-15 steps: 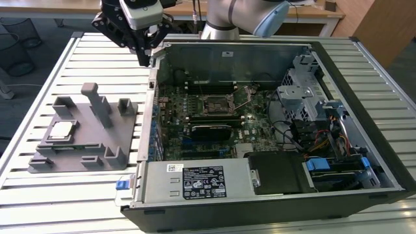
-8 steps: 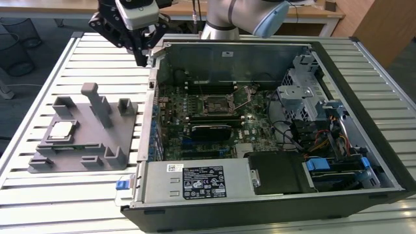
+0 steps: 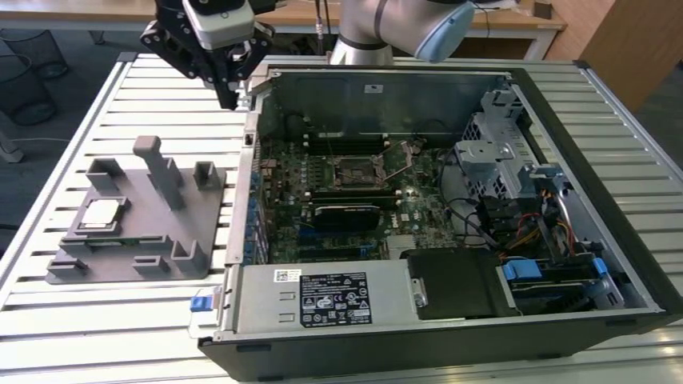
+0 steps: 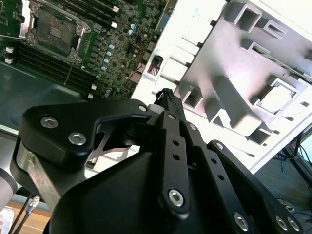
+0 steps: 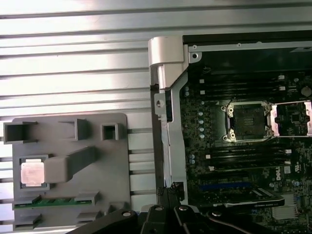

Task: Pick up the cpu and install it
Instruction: 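Reach for the cpu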

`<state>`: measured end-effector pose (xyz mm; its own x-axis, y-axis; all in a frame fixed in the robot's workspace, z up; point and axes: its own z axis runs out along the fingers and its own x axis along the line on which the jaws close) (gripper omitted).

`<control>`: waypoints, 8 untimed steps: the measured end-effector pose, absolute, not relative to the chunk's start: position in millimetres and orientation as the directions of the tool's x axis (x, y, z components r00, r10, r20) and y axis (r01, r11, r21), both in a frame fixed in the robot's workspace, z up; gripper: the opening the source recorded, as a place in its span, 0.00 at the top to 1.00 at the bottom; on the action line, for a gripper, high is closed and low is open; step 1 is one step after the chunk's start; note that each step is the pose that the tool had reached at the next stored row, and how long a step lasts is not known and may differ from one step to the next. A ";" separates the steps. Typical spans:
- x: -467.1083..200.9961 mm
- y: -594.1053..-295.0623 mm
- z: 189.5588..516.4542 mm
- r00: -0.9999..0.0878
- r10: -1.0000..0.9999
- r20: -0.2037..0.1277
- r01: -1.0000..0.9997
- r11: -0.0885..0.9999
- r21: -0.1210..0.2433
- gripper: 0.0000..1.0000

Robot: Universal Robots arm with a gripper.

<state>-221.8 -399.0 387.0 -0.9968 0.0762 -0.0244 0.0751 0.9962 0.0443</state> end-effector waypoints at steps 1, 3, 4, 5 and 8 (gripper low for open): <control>-222.6 -398.9 386.9 -0.997 0.076 -0.024 0.075 0.996 0.044 0.88; -224.1 -399.0 386.7 -0.997 0.076 -0.024 0.075 0.996 0.044 0.88; -224.9 -398.9 386.7 -0.997 0.076 -0.024 0.075 0.996 0.044 0.88; -225.7 -398.9 386.6 -0.997 0.076 -0.024 0.075 0.996 0.044 0.88; -228.1 -398.9 386.4 -0.997 0.076 -0.024 0.075 0.996 0.044 0.88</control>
